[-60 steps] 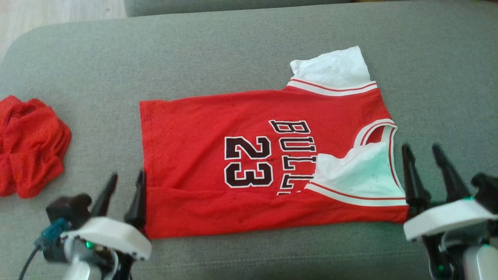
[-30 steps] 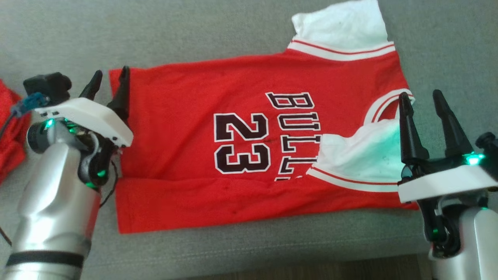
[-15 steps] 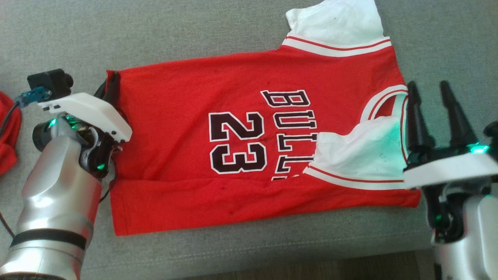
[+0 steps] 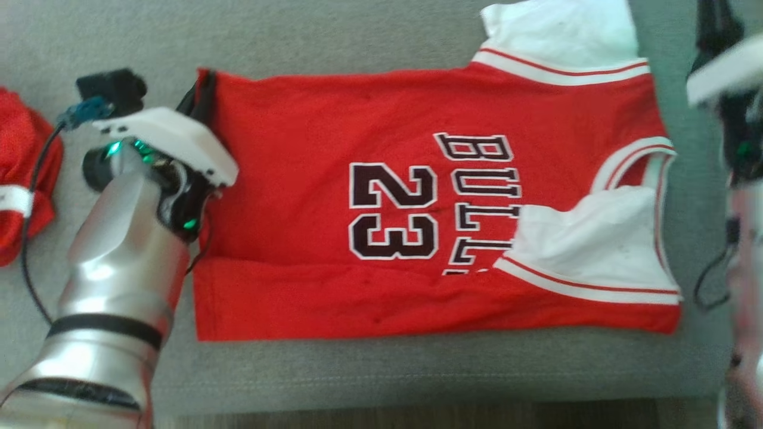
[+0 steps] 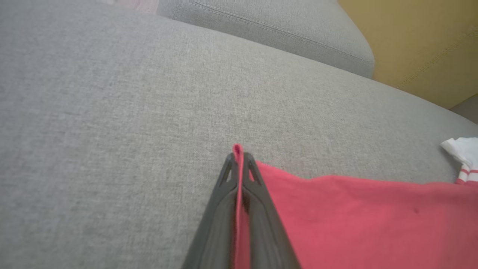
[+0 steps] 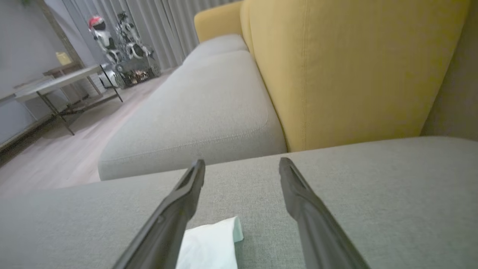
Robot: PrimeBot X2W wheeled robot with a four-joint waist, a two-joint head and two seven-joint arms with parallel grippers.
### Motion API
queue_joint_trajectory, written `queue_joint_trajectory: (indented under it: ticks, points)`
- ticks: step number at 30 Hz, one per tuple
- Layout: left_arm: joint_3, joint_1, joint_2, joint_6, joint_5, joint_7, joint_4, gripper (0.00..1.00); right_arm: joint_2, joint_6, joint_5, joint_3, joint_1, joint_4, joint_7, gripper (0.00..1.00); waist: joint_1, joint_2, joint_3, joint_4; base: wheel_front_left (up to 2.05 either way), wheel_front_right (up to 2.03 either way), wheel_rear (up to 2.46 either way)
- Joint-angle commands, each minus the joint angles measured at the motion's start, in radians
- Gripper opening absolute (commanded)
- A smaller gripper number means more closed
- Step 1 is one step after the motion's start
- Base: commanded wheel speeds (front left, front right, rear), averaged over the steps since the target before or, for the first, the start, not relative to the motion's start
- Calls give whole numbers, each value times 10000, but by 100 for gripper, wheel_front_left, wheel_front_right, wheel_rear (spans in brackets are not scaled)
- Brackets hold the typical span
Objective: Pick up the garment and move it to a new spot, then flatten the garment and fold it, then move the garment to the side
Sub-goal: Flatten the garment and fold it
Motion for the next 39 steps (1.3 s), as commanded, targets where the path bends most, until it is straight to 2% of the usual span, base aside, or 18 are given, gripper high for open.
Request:
queue_joint_trajectory:
  ticks: [1, 9, 15, 16, 17, 18, 25, 32, 39]
  points:
    - [193, -405, 292, -49, -6, -130, -192, 0, -102, -7, -10, 200, -180, -174, 96, 100, -1, 0, 186, 208, 0, 0, 0]
    - [-520, -978, -216, -60, -253, -427, -117, 0, -560, -7, -372, 1019, -2361, 3357, 1350, 100, -1, 0, 675, 863, 0, 0, 0]
    - [-995, -1169, -280, -62, -613, -614, -59, 0, -536, -7, -187, 1391, -3103, 4972, 2122, 100, -1, 0, 865, 974, 0, 0, 0]
    - [-1060, -1187, -272, -62, -678, -644, -44, 0, -519, -7, -94, 1388, -3188, 5164, 2200, 49, -1, 0, 871, 974, 0, 0, 0]
    - [-1124, -1202, -262, -62, -740, -673, -27, 0, -497, -7, -8, 1436, -3258, 5309, 2268, 17, -1, 0, 870, 973, 0, 0, 0]
    - [-1187, -1218, -248, -62, -797, -704, -9, 0, -473, -7, 91, 1514, -3319, 5350, 2223, 0, -1, 0, 868, 967, 0, 0, 0]
    - [-1429, -1314, -1, -62, -1153, -971, 11, 0, -546, -7, 1151, 1962, -3450, 5022, 1464, 0, -1, 0, 646, 831, 0, 0, 0]
    - [-1495, -1350, 297, -63, -1361, -1141, -208, 0, -1119, -7, 2274, 2905, -3143, 3886, 992, 0, -1, 0, 389, 735, 0, 0, 0]
    - [-1497, -928, 548, -63, -1643, -1205, -597, 0, -1480, -7, 3308, 3697, -2156, 2700, 604, 0, -1, 0, 91, 572, 0, 0, 0]
